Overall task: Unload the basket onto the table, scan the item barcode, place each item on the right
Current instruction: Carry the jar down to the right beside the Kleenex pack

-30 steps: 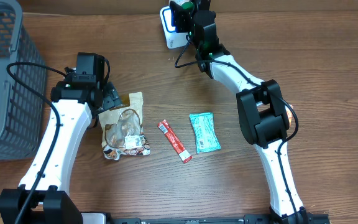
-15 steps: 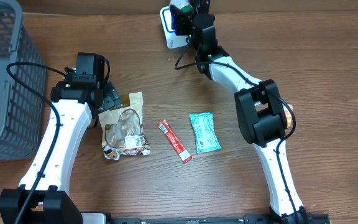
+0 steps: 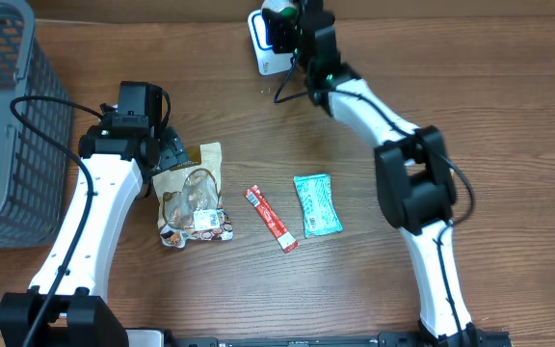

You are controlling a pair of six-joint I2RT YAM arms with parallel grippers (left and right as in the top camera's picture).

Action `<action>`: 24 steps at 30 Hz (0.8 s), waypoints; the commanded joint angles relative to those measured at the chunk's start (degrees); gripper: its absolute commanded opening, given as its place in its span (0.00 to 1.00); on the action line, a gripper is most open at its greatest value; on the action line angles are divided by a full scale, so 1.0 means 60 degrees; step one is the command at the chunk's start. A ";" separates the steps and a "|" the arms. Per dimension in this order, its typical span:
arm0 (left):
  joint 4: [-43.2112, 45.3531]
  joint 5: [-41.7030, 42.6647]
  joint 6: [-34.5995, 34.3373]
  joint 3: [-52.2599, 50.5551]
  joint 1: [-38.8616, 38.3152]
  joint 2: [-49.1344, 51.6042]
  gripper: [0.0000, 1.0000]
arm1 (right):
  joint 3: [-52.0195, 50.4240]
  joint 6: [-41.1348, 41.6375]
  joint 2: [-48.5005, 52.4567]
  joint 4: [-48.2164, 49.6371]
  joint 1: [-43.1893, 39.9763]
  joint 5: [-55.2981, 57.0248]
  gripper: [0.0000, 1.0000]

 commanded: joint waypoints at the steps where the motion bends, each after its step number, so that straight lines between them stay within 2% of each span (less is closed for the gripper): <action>1: -0.0015 0.0004 0.0073 0.0164 -0.0011 -0.0197 0.99 | 0.0295 -0.0321 -0.2889 -0.1636 -0.0022 -0.0040 0.04; 6: -0.0015 0.0004 0.0073 0.0164 -0.0011 -0.0197 1.00 | 0.0295 -0.0240 -0.4462 -0.5468 -0.0273 -0.0036 0.04; 8: -0.0015 0.0004 0.0073 0.0164 -0.0011 -0.0197 1.00 | 0.0295 -0.0240 -0.5016 -0.7817 -0.0572 -0.0044 0.04; 16: -0.0015 0.0004 0.0073 0.0164 -0.0011 -0.0197 0.99 | 0.0248 0.0816 -0.4841 -1.2921 -0.1596 -0.0040 0.04; 20: -0.0015 0.0004 0.0073 0.0164 -0.0011 -0.0197 1.00 | -0.0419 0.1016 -0.4535 -1.3959 -0.2007 -0.0040 0.04; 24: -0.0015 0.0004 0.0073 0.0164 -0.0011 -0.0197 1.00 | -0.1734 0.1020 -0.4499 -1.3551 -0.2299 -0.0036 0.04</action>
